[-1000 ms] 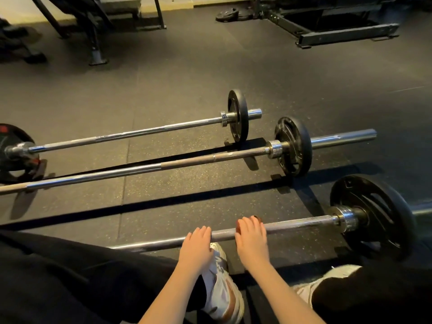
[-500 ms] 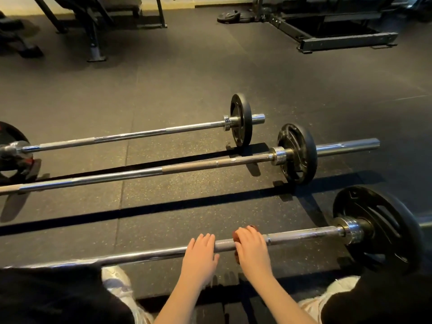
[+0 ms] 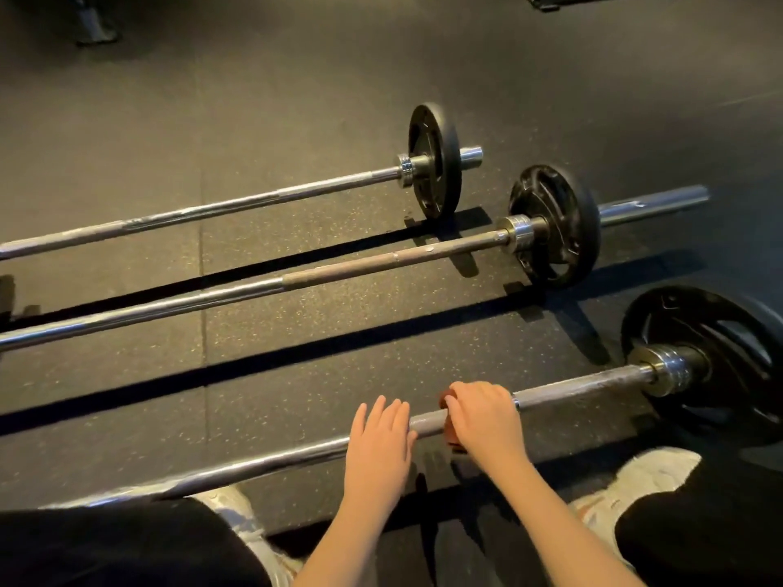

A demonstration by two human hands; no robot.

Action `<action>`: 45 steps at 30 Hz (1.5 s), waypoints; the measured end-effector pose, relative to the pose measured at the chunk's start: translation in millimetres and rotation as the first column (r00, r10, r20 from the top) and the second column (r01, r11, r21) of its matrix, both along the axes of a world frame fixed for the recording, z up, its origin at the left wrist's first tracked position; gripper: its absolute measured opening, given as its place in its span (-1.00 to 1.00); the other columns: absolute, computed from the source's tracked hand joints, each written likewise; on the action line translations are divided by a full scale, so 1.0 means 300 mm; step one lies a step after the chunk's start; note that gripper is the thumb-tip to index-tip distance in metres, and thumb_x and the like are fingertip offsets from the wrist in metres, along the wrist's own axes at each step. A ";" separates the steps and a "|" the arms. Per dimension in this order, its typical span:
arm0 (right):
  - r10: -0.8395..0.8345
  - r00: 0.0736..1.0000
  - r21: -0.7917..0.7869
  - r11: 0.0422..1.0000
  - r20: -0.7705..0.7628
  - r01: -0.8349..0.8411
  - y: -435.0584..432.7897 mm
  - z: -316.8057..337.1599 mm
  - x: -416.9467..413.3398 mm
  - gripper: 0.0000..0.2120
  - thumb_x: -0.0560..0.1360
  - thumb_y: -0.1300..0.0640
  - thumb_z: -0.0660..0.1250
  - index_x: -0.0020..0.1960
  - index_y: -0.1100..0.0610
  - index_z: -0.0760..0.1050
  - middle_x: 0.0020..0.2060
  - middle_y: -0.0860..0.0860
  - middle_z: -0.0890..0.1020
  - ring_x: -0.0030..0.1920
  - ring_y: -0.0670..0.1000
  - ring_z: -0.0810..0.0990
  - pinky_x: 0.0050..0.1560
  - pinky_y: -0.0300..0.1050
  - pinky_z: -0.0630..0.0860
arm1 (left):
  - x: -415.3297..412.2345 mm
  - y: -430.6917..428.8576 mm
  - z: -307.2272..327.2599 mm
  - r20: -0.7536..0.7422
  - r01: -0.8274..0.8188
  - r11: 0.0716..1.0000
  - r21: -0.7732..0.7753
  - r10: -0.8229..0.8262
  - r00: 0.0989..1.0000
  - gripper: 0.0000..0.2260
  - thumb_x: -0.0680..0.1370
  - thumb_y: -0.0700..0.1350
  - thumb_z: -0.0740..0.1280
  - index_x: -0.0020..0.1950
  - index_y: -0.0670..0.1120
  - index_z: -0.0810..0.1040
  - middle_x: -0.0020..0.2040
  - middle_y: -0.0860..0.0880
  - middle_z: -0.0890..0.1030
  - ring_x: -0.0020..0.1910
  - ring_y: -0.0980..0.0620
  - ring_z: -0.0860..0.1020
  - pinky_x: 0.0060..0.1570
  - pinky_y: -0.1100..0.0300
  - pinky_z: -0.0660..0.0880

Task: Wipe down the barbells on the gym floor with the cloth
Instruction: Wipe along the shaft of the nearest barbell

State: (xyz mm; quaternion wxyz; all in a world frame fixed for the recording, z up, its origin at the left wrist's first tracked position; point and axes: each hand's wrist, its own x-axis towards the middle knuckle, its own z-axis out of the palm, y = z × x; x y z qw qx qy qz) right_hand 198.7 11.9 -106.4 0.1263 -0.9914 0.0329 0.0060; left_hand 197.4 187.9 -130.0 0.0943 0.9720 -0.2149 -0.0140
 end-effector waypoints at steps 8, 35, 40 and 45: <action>-0.262 0.959 0.089 0.963 0.110 0.253 0.173 -0.055 -0.106 -0.89 0.50 0.13 0.36 0.00 0.11 0.58 -0.05 0.01 0.63 0.10 0.11 0.59 0.26 0.11 0.44 | -0.010 0.004 0.015 -0.070 -0.006 1.000 0.002 0.006 0.997 -0.57 0.53 0.04 0.04 0.13 -0.06 0.64 0.08 0.01 0.66 0.14 -0.05 0.61 0.16 -0.05 0.51; -0.024 0.997 0.053 0.998 0.078 0.020 0.038 -0.007 -0.095 -0.71 0.54 -0.05 0.13 0.08 0.04 0.54 -0.01 -0.07 0.59 0.06 0.05 0.56 0.06 -0.04 0.50 | 0.012 0.020 0.066 -0.287 0.069 0.997 -0.025 -0.073 0.955 -0.56 0.67 -0.01 0.05 0.55 -0.05 0.13 0.51 0.03 0.25 0.52 0.01 0.13 0.50 0.05 -0.05; -0.477 0.879 0.215 0.858 -0.006 0.467 0.082 -0.027 -0.058 -0.76 0.61 0.02 0.18 0.19 0.07 0.52 0.20 -0.03 0.57 0.39 0.06 0.38 0.49 0.11 0.19 | 0.019 0.023 0.099 -0.299 0.073 0.997 -0.012 -0.073 0.951 -0.56 0.68 -0.02 0.03 0.56 -0.04 0.09 0.51 0.06 0.23 0.52 0.04 0.11 0.49 0.10 -0.07; -0.139 0.989 0.165 0.978 0.053 0.129 0.131 -0.033 -0.117 -0.76 0.54 0.01 0.17 0.11 0.04 0.53 0.06 -0.06 0.57 0.23 0.05 0.50 0.29 -0.01 0.45 | 0.012 0.017 0.098 -0.334 0.053 0.998 -0.020 -0.057 0.941 -0.56 0.68 -0.03 0.03 0.56 -0.04 0.11 0.52 0.05 0.23 0.52 0.04 0.11 0.49 0.09 -0.08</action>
